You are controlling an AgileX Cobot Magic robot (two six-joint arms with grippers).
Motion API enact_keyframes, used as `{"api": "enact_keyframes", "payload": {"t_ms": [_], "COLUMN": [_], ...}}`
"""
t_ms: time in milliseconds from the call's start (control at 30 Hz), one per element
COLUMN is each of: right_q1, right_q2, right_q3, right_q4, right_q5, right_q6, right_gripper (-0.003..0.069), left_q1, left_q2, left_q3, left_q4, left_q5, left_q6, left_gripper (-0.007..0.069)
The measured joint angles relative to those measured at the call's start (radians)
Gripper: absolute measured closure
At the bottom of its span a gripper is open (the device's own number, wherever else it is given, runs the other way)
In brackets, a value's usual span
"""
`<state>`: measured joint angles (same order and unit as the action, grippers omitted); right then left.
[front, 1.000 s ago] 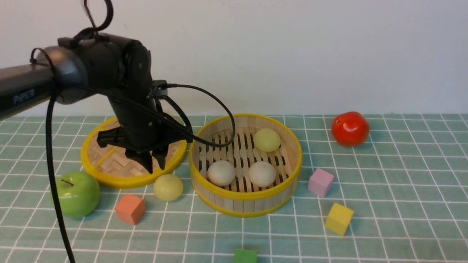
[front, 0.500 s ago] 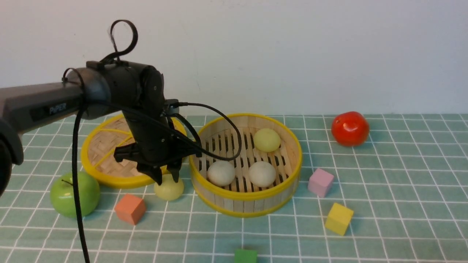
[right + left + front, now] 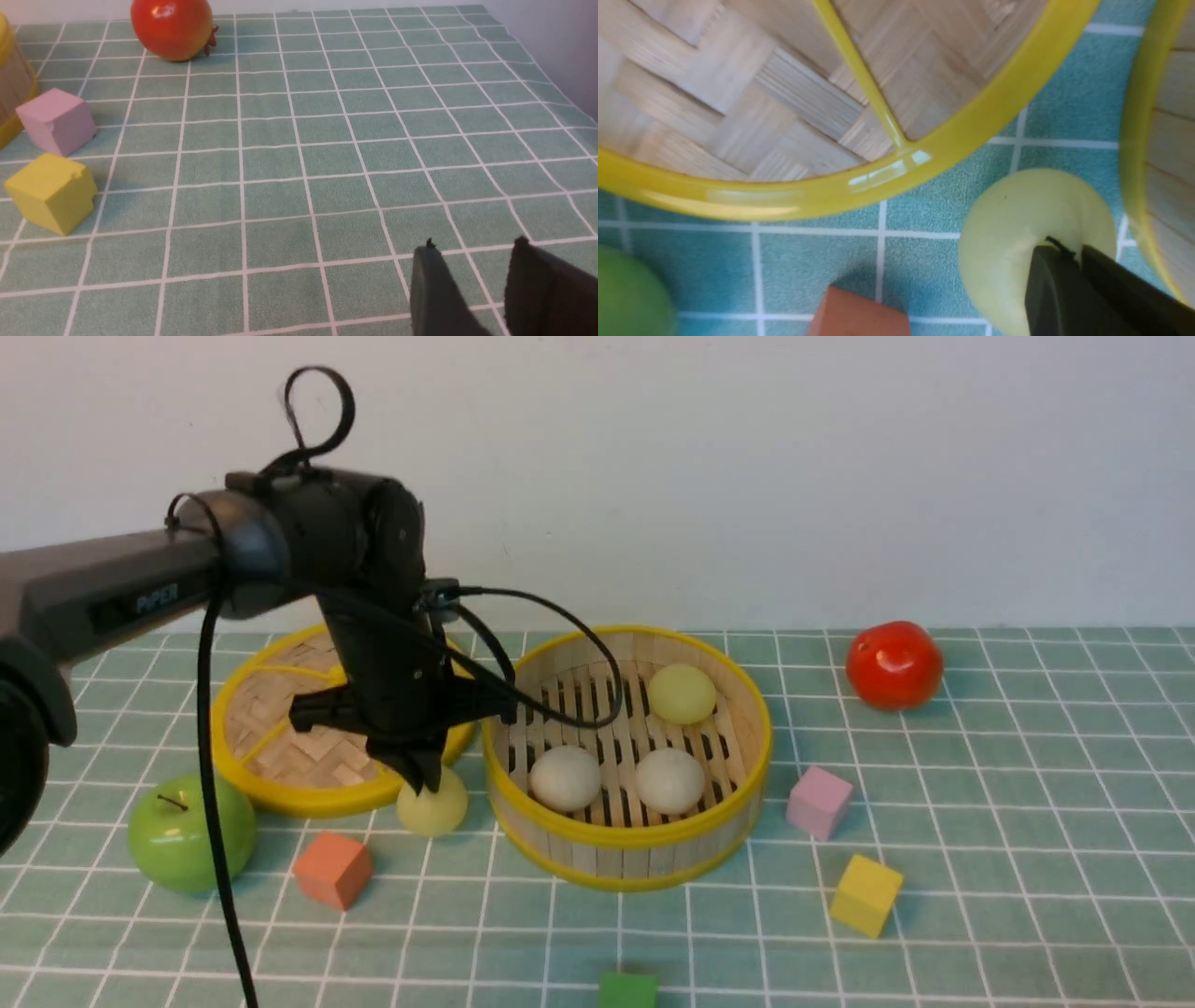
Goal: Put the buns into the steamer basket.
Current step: Use the left arm to grab a steamed stuffed bun, then use the left arm to put the steamed stuffed bun into the steamer
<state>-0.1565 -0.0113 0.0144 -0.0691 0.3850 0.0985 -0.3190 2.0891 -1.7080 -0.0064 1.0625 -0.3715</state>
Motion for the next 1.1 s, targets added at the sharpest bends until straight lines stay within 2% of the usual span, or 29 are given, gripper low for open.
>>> {"api": "enact_keyframes", "payload": {"t_ms": [167, 333, 600, 800, 967, 1100], "right_q1": [0.000, 0.000, 0.000, 0.000, 0.000, 0.000], "right_q2": [0.000, 0.000, 0.000, 0.000, 0.000, 0.000], "right_q3": [0.000, 0.000, 0.000, 0.000, 0.000, 0.000], "right_q4": [0.000, 0.000, 0.000, 0.000, 0.000, 0.000], "right_q5": [0.000, 0.000, 0.000, 0.000, 0.000, 0.000], "right_q6": [0.000, 0.000, 0.000, 0.000, 0.000, 0.000], "right_gripper": [0.0421, 0.0421, 0.0421, 0.0421, 0.0421, 0.0421], "left_q1": [0.000, -0.022, -0.140, -0.145, -0.145, -0.145], "left_q2": [0.004, 0.006, 0.050, 0.149, 0.211, 0.215], "left_q3": [-0.173, -0.370, -0.408, -0.408, -0.408, -0.408], "left_q4": [0.043, 0.016, -0.026, -0.006, 0.047, 0.048], "left_q5": [0.138, 0.163, 0.014, -0.025, -0.025, 0.019], "left_q6": [-0.001, -0.005, -0.005, -0.049, -0.121, -0.129], "left_gripper": [0.0638, 0.0638, 0.0638, 0.0625, 0.0574, 0.0425]}}
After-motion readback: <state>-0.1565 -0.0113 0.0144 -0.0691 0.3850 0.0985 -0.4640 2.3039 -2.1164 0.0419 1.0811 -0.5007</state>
